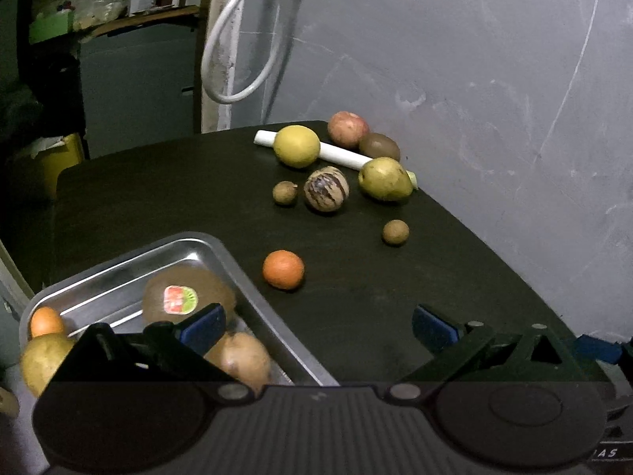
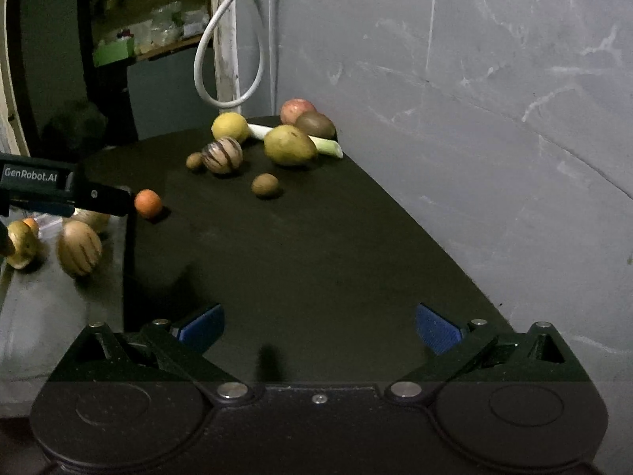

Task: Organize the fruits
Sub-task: 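Grasp the second orange with the left tool while the right tool grasps a small brown kiwi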

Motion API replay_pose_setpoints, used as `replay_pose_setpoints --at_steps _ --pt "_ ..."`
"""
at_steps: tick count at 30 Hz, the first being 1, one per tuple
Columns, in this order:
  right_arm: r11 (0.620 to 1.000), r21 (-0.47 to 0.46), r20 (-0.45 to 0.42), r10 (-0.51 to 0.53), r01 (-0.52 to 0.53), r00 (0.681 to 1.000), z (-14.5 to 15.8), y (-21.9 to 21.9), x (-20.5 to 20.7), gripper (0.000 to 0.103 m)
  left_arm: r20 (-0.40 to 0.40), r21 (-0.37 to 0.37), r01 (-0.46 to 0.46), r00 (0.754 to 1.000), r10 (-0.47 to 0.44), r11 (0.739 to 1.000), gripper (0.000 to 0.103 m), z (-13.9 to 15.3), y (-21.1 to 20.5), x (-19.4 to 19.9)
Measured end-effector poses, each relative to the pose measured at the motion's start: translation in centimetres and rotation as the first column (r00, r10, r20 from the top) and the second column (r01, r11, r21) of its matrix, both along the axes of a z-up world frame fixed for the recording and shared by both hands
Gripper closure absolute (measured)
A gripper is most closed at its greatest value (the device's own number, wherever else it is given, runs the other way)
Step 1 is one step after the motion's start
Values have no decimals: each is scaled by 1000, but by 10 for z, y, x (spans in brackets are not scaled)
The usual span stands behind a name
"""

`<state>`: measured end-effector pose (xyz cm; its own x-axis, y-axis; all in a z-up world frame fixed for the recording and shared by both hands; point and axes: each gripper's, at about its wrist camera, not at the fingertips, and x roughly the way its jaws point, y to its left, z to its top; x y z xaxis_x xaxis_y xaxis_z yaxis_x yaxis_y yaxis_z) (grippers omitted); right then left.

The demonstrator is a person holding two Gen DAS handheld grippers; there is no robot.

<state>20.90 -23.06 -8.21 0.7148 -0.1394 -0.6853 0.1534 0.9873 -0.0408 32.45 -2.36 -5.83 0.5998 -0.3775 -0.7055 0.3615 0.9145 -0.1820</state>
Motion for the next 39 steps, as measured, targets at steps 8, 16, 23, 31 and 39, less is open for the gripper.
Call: replay_pose_setpoints --at_steps 8,16,23,31,39 --pt "996 -14 -21 89 -89 996 -9 -19 32 1 27 112 17 999 -21 994 1 -6 -15 17" --pt "981 -26 -10 190 -190 982 -12 -26 89 1 35 184 44 998 -51 982 1 -7 -18 44" --pt "968 -8 -9 252 -252 968 -18 -25 129 1 23 235 116 992 -125 965 1 -14 -26 60" --pt "946 15 -11 323 -323 946 -26 -18 159 9 18 283 187 980 -200 941 7 -24 -34 64" --pt "938 26 -12 346 -345 938 -34 -13 173 18 -10 293 229 972 -237 928 21 -34 -38 71"
